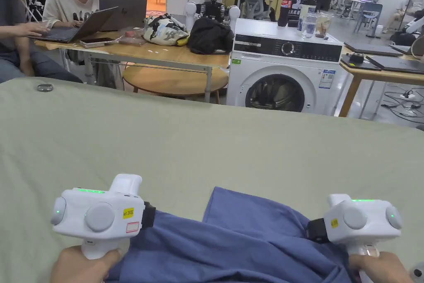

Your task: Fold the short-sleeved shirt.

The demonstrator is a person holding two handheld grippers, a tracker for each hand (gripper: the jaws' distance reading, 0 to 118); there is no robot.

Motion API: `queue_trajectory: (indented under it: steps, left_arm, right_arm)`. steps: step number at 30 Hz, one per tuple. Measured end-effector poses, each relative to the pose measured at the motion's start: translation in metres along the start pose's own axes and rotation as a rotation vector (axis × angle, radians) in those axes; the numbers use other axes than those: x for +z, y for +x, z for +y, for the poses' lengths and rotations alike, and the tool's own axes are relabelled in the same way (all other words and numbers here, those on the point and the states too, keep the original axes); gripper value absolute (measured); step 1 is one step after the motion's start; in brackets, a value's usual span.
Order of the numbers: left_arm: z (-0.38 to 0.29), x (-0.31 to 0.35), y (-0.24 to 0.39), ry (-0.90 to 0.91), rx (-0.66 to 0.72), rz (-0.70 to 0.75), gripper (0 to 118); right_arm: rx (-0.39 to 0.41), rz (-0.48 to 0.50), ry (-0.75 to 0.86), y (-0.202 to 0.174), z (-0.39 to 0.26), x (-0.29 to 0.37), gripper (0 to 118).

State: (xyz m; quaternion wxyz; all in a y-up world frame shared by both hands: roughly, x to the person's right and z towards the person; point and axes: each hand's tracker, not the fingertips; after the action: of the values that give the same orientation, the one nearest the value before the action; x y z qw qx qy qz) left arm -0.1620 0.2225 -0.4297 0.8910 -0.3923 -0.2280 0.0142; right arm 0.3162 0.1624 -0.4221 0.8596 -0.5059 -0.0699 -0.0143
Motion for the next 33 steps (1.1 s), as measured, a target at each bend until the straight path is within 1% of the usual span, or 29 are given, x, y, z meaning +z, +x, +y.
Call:
queue_trajectory:
  steps: [1,2,3,4,5,6,7,8,10,16,19,21,25,31,33]
  left_arm:
    - [-0.001,0.0,-0.001,-0.003,0.002,0.001,0]
    - [-0.002,0.0,-0.003,-0.008,0.004,0.003,0]
    - [-0.002,-0.001,-0.004,-0.008,0.006,0.005,0]
    - [-0.002,-0.002,-0.006,-0.008,0.007,0.007,0]
    - [0.0,-0.003,-0.006,-0.008,0.008,0.008,0]
    - [0.002,-0.004,-0.007,-0.008,0.01,0.011,0]
    - [0.003,-0.002,-0.007,-0.007,0.013,0.011,0]
    - [0.005,-0.001,-0.007,-0.002,0.014,0.007,0]
    - [0.012,0.004,-0.006,0.017,0.011,0.01,0]
    - [0.048,0.043,-0.017,0.109,-0.01,0.036,0]
    - [0.074,0.074,-0.026,0.169,-0.002,0.058,0]
    - [0.093,0.096,-0.032,0.214,-0.012,0.088,0]
    - [0.135,0.138,-0.041,0.282,-0.004,0.105,0]
    - [0.195,0.179,-0.033,0.361,-0.047,0.133,0]
    - [0.213,0.188,-0.031,0.387,-0.05,0.135,0]
  right_arm:
    - [-0.014,-0.003,0.074,0.0,-0.005,0.005,74]
    - [-0.022,-0.019,0.134,-0.004,-0.009,0.015,64]
    - [-0.008,-0.014,0.119,-0.007,-0.009,0.016,48]
    - [0.021,0.001,0.132,-0.009,-0.009,0.02,25]
    - [0.055,-0.007,0.155,-0.011,-0.009,0.023,0]
    - [0.084,-0.017,0.166,-0.013,-0.009,0.029,0]
    - [0.067,-0.036,0.175,-0.013,-0.011,0.036,0]
    - [0.061,-0.028,0.193,-0.011,-0.012,0.042,0]
    - [0.042,-0.032,0.285,-0.009,-0.01,0.062,0]
    - [-0.007,-0.137,0.418,0.013,0.004,0.13,0]
    - [-0.068,-0.18,0.489,0.029,0.01,0.17,0]
    - [-0.103,-0.184,0.538,0.04,0.014,0.196,0]
    - [-0.097,-0.203,0.599,0.045,0.022,0.245,0]
    - [-0.12,-0.182,0.708,0.036,0.052,0.303,0]
    - [-0.124,-0.199,0.736,0.031,0.065,0.317,0]
